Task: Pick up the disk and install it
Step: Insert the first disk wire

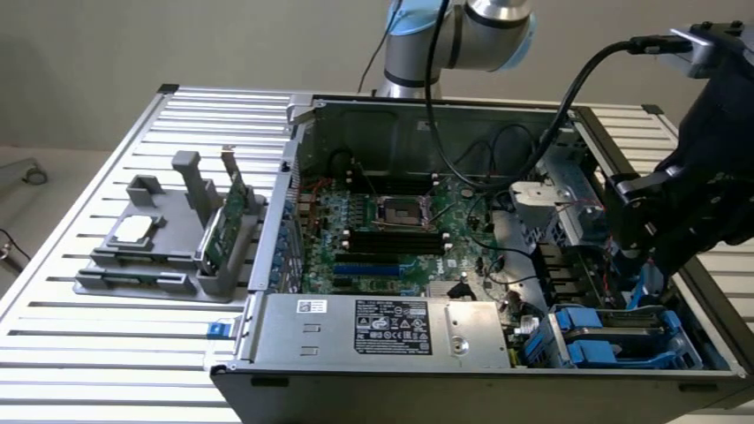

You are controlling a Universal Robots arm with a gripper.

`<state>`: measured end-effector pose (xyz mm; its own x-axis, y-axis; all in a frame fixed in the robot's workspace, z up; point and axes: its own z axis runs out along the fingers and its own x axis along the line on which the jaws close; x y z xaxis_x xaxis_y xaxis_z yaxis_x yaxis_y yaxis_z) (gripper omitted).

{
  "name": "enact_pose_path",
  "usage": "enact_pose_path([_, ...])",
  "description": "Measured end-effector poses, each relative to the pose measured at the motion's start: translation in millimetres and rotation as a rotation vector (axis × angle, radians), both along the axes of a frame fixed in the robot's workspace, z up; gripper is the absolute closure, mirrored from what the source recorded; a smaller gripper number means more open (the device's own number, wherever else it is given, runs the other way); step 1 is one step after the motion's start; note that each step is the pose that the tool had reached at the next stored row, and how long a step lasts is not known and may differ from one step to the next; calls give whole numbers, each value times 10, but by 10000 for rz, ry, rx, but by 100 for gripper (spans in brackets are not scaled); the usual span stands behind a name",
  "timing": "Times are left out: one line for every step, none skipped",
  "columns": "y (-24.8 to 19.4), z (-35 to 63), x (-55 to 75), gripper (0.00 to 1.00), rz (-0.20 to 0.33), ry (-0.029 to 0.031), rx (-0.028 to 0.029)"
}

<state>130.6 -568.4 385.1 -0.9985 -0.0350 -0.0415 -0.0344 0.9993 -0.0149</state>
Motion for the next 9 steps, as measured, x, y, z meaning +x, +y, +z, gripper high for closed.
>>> enact_pose_path([0,-3,0,58,-136,0,23])
enact_pose_path([0,-5,0,58,-274,0,46])
enact_pose_path([0,-8,0,58,-410,0,69])
enact_pose_path([0,-10,0,58,-548,0,90])
enact_pose_path([0,-13,0,58,-697,0,115])
enact_pose_path([0,-16,0,58,-835,0,136])
enact_pose_path([0,-19,0,58,-976,-1,154])
enact_pose_path([0,-22,0,58,-1122,-1,163])
enact_pose_path([0,-26,0,58,-1275,-2,168])
